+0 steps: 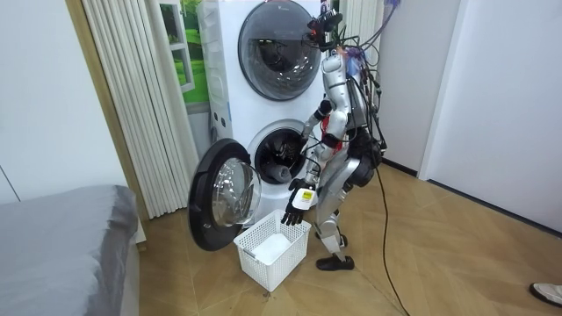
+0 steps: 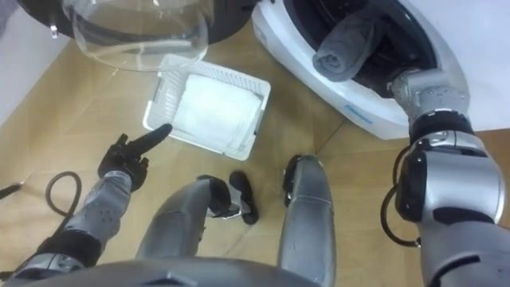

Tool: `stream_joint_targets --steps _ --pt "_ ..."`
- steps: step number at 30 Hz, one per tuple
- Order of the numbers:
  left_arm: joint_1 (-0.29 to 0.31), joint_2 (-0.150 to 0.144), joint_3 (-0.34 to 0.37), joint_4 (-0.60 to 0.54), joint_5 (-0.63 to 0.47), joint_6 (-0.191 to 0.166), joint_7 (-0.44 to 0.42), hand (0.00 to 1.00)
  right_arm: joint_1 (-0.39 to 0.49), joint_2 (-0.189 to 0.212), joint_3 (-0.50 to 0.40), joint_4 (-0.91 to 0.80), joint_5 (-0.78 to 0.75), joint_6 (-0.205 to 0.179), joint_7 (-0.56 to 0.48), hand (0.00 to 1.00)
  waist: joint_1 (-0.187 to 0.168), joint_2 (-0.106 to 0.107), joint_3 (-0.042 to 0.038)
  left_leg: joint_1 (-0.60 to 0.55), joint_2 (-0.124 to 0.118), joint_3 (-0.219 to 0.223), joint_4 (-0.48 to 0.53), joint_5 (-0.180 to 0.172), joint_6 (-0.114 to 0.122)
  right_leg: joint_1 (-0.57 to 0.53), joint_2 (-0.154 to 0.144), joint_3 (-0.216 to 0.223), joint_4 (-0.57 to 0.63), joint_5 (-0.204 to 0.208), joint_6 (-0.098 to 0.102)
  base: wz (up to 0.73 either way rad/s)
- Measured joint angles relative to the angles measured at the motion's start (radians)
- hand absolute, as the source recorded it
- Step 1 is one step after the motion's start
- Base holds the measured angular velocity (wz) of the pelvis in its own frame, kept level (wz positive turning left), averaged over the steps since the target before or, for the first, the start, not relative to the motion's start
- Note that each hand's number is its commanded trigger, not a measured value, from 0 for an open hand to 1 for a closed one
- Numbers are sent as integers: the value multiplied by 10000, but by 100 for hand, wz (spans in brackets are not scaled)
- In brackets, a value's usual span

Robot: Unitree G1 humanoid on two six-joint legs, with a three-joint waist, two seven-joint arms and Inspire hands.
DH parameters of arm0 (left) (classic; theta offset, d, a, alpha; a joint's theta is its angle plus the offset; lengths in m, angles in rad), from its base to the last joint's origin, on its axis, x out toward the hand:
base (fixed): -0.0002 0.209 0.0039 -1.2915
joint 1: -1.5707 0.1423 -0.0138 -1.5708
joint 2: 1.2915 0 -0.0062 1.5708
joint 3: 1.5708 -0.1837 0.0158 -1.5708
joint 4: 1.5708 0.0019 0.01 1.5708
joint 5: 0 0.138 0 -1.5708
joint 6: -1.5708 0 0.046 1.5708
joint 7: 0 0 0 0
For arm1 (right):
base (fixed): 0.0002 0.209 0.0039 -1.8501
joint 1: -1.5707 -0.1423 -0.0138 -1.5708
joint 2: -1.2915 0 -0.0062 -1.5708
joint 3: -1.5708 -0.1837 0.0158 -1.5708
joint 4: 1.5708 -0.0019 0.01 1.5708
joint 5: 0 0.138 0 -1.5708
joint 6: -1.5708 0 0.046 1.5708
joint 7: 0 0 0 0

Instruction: Put towel into washing machine

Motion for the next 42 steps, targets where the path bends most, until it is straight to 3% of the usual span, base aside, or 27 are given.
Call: stream_joint_targets --steps 3,5,7,11,14,16,19,22,25,27,29,34,42 --pt "281 178 -142 714 765 -9 -339 0 875 -2 70 -7 -353 -419 981 0 329 141 -12 615 12 -25 -547 39 -93 625 183 -31 -547 67 84 -7" --pt "525 401 -168 1116 1354 -6 -530 0 1534 1 165 46 -1110 -482 1585 0 355 223 -32 973 9 -191 -940 101 -188 1102 272 -220 -997 107 96 5" --pt "647 665 -144 1785 1742 3 -699 0 2380 4 544 383 -2193 -690 2203 0 547 191 -58 1545 23 -299 -1454 167 -303 1725 398 -369 -1495 114 111 4" --pt "879 760 5 2347 2274 11 -825 0 3537 177 871 414 -4392 -1113 2837 0 536 199 -76 2295 26 -505 -1978 262 -459 2572 540 -539 -2051 124 128 5" --pt "976 851 -61 2711 2913 12 -1006 0 4404 489 1283 506 -5756 -1466 2931 0 539 48 -251 2814 134 -561 -2290 315 -547 3253 748 -677 -2712 139 141 -8" --pt "1067 855 -62 3009 3518 -1 -1043 0 5117 665 1711 778 -6933 -1558 3153 0 555 -34 -362 3449 285 -573 -2822 421 -728 3999 1042 -722 -3498 376 111 -17" --pt "1461 848 -63 3099 3895 -20 -1125 0 5877 982 1899 872 -8264 -1639 3312 0 479 -99 -427 4215 379 -638 -3374 500 -861 4849 1297 -750 -4224 530 80 -13" --pt "1687 837 -41 3150 4238 -45 -1262 0 6457 1153 1975 1131 -9049 -1706 3590 0 419 -103 -426 4835 394 -679 -3846 589 -1007 5460 1416 -808 -4614 565 46 1" --pt "1914 829 52 3180 4339 -44 -1311 0 6732 1242 1975 1186 -9768 -1708 3668 0 438 -118 -411 5256 410 -658 -4215 642 -1090 5751 1516 -766 -4774 598 15 -6" --pt "2020 826 344 3284 4359 -32 -1452 0 6765 1319 1975 1194 -10123 -1709 3668 0 457 -200 -325 5569 415 -649 -4405 691 -1157 6017 1566 -764 -4905 613 -11 -5" --pt "2237 810 536 3269 4374 -25 -1454 0 6817 1448 1986 1223 -10178 -1704 3671 0 428 -258 -315 5864 440 -706 -4570 724 -1203 6378 1640 -795 -5136 639 -45 5" --pt "2734 790 717 3120 4464 379 -1421 0 6822 1617 2108 1291 -10377 -1490 3702 0 445 -434 -395 6171 489 -809 -4670 740 -1234 6815 1758 -823 -5460 679 -46 6" --pt "2765 693 1349 3021 5596 882 -1426 0 6790 1667 2114 1309 -11320 -1189 4234 0 548 -532 -378 6947 551 -819 -5021 785 -1312 7764 1917 -891 -6083 831 -52 0"
